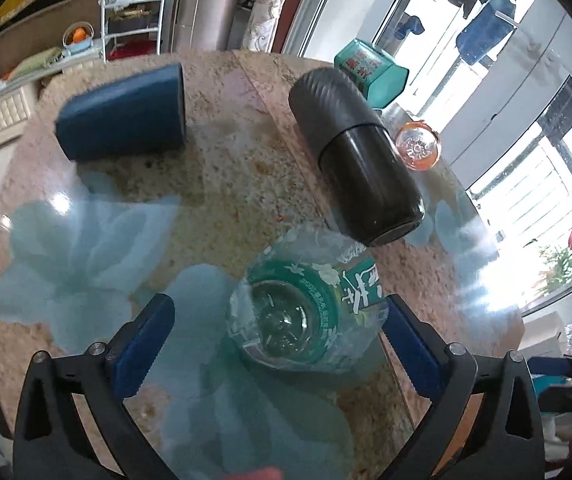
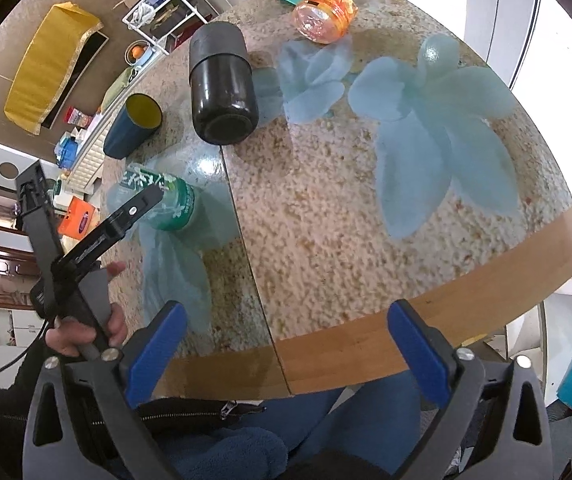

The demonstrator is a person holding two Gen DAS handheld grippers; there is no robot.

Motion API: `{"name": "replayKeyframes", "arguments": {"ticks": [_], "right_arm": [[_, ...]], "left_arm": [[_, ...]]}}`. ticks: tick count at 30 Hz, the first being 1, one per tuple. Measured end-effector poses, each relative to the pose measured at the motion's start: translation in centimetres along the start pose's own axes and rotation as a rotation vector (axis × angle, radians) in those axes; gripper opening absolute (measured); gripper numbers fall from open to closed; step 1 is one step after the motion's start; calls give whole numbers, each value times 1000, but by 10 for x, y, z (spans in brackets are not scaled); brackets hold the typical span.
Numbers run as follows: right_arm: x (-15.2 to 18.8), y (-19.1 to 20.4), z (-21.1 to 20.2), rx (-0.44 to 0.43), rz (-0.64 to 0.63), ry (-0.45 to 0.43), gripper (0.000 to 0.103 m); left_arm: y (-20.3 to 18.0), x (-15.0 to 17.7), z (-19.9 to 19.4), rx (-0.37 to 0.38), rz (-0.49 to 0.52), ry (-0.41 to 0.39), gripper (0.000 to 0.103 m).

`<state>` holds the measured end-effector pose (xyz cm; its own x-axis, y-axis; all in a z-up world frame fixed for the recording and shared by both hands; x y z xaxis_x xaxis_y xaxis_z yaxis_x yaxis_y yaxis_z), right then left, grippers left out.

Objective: Flip cup upright

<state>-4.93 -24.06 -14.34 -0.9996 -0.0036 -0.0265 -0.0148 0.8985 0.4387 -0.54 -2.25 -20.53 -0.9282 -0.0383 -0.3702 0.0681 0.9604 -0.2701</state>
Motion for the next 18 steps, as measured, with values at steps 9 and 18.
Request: {"name": "replayKeyframes", "arguments": {"ticks": [9, 18], "right_arm": [[-33, 16, -9, -19, -45, -62, 103], [-80, 77, -50, 84, -252, -226, 103]], "left_arm": [[0, -23, -60, -76, 41, -27, 103], [-4, -65, -134, -143, 44, -125, 103]]}}
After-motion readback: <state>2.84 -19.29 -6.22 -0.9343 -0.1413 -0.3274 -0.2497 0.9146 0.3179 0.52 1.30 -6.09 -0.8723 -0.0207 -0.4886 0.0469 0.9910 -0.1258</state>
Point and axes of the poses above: each gripper's, at about its wrist camera, not at the fingertips, and z roughly the way its jaws point, y to its left, x to its underside, the point moved 4 cm from there along z, roughly the way its jaws point, and after that the axes turned 8 degrees about y, right-handed, at the moved point
